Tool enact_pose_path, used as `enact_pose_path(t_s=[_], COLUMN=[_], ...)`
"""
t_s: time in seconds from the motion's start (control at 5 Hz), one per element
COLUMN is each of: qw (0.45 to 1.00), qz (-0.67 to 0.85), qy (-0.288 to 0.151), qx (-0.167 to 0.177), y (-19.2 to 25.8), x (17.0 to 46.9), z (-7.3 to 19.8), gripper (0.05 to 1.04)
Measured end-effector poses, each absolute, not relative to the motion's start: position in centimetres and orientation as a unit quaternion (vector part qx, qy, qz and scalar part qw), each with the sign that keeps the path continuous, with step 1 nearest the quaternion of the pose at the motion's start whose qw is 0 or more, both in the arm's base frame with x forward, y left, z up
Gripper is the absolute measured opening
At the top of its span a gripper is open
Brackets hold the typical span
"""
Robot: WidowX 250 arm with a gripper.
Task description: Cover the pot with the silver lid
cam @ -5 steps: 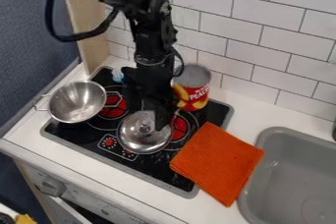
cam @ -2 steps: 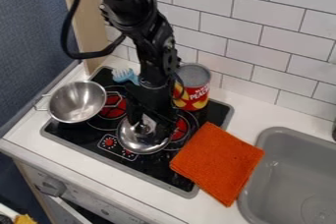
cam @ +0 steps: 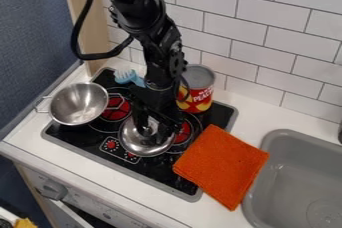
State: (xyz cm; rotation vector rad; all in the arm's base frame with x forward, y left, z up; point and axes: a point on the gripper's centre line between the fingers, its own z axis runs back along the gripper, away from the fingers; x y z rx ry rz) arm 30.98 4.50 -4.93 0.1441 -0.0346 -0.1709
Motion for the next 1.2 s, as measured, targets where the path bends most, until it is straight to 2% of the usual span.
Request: enact_pose_path(t_s=[0.2, 0.4, 0.8, 1.2], qw=[0.994, 0.994, 0.996, 0.994], qz=[-0.082, -0.083, -0.084, -0.110], qy=[-0.020, -0.019, -0.002, -0.013], qx=[0.073, 0.073, 0.039, 0.024], y=[4.9, 4.9, 3.7, 2.9], x=[31.3, 31.1, 30.0, 29.7], z=[-4.8, -4.8, -4.0, 0.1], gripper=[0.486, 0.313, 0.277, 0.277])
